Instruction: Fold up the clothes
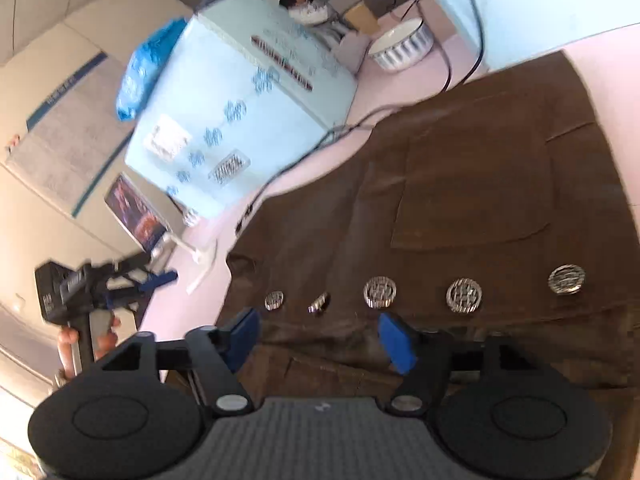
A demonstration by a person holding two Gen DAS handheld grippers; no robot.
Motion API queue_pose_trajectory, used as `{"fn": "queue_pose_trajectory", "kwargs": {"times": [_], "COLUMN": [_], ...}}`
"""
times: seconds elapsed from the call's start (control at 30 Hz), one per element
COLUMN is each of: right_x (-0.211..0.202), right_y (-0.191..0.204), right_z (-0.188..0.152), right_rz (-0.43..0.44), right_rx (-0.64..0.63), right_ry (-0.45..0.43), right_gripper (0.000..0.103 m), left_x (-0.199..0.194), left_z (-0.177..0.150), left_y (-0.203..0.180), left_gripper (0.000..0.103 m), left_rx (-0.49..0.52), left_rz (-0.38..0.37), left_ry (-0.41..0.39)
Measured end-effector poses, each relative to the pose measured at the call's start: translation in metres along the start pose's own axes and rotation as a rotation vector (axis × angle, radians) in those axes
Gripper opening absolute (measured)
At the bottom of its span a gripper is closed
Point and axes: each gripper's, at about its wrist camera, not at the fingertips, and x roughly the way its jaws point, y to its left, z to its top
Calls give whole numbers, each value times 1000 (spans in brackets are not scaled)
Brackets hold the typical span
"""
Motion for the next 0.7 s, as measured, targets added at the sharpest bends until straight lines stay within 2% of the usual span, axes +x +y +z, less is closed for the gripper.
{"fn": "queue_pose_trajectory", "kwargs": {"times": [0.13,0.2,0.27,0.3,0.37,0.43,0.47,0.5,0.53,0.57,0.6,0.63,0.67,0.7], "right_x": [-32,-36,-39,-39,-38,-38,-34,-31,-27,-24,-20,-16,-12,-14], "right_y": [-24,-40,-55,-65,-78,-87,-89,-88,-88,-87,-81,-74,-68,-64], "right_z": [11,16,16,16,14,14,13,14,15,16,16,16,16,15], "right_rz": [-181,-271,-305,-308,-292,-240,-228,-230,-233,-235,-277,-320,-363,-354], "right_rx": [17,53,97,121,149,148,146,123,99,74,18,-40,-97,-112], "right_ry": [-120,-125,-108,-99,-91,-122,-123,-119,-114,-109,-112,-115,-118,-120], "right_gripper": [85,85,85,85,85,85,83,74,67,47,21,11,9,9], "left_x": [36,66,95,108,117,124,126,127,127,127,126,124,122,116], "left_z": [-17,-23,-28,-31,-31,-29,-29,-29,-30,-30,-30,-29,-29,-27], "left_y": [-33,-39,-45,-47,-53,-55,-57,-58,-59,-60,-60,-57,-55,-53], "left_gripper": [96,96,96,96,96,95,95,91,86,70,48,37,22,15], "left_rx": [48,29,17,15,56,69,71,87,102,117,129,134,138,134], "left_rz": [9,2,9,19,50,75,75,81,87,93,107,126,143,141], "left_ry": [113,178,232,249,198,187,177,170,163,155,150,144,137,122]}}
